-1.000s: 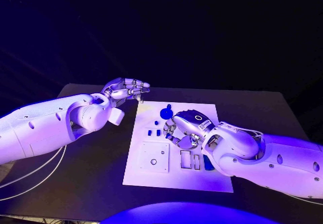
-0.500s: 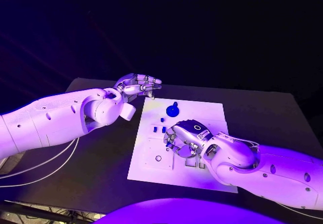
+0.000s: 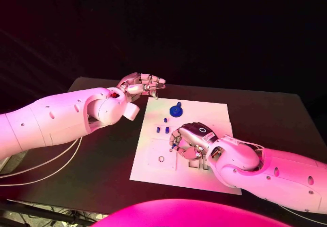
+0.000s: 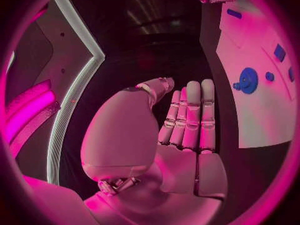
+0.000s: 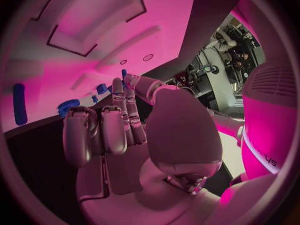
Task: Assemble the parts on the task board
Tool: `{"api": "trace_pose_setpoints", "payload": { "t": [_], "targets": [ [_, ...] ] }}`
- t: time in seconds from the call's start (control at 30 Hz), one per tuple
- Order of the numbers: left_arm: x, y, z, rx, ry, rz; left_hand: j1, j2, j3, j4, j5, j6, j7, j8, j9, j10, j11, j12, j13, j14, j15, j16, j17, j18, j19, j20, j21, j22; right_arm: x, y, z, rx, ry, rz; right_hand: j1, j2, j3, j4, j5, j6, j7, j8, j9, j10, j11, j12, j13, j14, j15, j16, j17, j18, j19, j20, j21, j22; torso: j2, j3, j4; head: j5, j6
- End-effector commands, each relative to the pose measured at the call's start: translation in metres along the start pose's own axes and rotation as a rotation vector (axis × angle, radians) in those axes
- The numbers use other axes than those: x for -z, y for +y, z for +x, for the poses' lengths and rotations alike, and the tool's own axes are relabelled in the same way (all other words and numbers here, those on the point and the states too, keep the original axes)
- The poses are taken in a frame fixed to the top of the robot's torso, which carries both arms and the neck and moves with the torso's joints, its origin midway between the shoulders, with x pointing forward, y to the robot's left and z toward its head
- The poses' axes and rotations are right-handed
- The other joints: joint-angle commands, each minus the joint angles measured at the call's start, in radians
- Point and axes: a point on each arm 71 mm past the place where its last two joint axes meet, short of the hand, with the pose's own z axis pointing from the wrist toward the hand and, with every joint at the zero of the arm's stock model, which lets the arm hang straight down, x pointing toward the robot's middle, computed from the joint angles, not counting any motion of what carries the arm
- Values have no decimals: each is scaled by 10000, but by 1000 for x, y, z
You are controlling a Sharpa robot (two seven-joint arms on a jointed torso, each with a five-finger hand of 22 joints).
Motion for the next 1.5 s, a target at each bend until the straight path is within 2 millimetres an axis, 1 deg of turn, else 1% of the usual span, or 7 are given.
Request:
{"api": "trace_pose_setpoints", "payload": {
  "t": [0.03,0.13,0.43,0.57,0.87,1.2,1.5],
  "targets": [
    [-1,-1,2,87,65,120,-41,85,-71,-6,18,-59,143,56,-10,-52,12,41,-11,-21,43,-38,-14,144,62,37,-68,-16,-1,-1,2,159,147,-18,-21,78,66,-14,43,29,13,42,10,392,-354,0,16,483,-88,1,-9,-203,477,-62,44,2033,0,-5,7,-115,60],
    [-1,-1,2,90,80,120,-41,85,-71,-6,18,-59,143,56,-10,-52,12,41,-11,-21,43,-38,-14,144,62,37,-68,-16,-1,-2,3,195,182,36,-23,81,71,-16,43,26,14,41,12,392,-353,-4,17,482,-88,-1,-13,-202,476,-62,42,2033,-4,-11,19,-159,94],
    [-1,-1,2,89,75,114,-39,91,-72,-5,28,-69,143,66,-8,-62,13,48,-14,-25,43,-44,-20,145,61,40,-79,-24,-3,-1,6,192,212,14,-25,88,82,-22,44,20,15,40,18,393,-352,-13,18,481,-87,0,-17,-200,472,-63,30,2029,-1,-8,6,-58,39],
    [-1,-1,2,89,77,112,-39,91,-72,-5,28,-69,143,66,-8,-62,13,48,-14,-25,43,-44,-20,145,61,40,-79,-24,-3,0,6,190,226,-1,-25,88,82,-22,44,20,15,40,18,393,-352,-13,18,481,-87,0,-17,-200,472,-63,30,2029,-3,-7,5,-36,36],
    [-1,-1,1,83,61,94,-39,91,-72,-5,28,-69,143,66,-8,-62,13,48,-14,-25,43,-44,-20,145,61,40,-79,-24,-4,1,8,178,280,-30,-25,88,82,-22,44,20,15,40,18,393,-352,-13,18,481,-87,0,-17,-200,472,-63,30,2029,-1,-1,7,19,-28],
    [-1,-1,1,82,75,63,-46,94,-79,1,33,-80,144,82,-6,-74,15,60,-17,-28,46,-50,-26,146,62,44,-94,-35,-4,1,10,178,359,-18,-27,89,91,-32,43,14,16,38,25,396,-351,-22,19,480,-87,2,-20,-202,476,-63,41,2035,1,-8,2,32,-32],
    [-1,0,1,85,119,16,-46,94,-79,1,33,-80,144,82,-6,-74,15,60,-17,-28,46,-50,-26,146,62,44,-94,-35,-5,1,12,188,426,10,-37,89,96,-38,41,10,19,39,33,399,-349,-31,21,479,-86,5,-22,-206,483,-63,58,2042,4,-8,3,25,-94]
  ]
}}
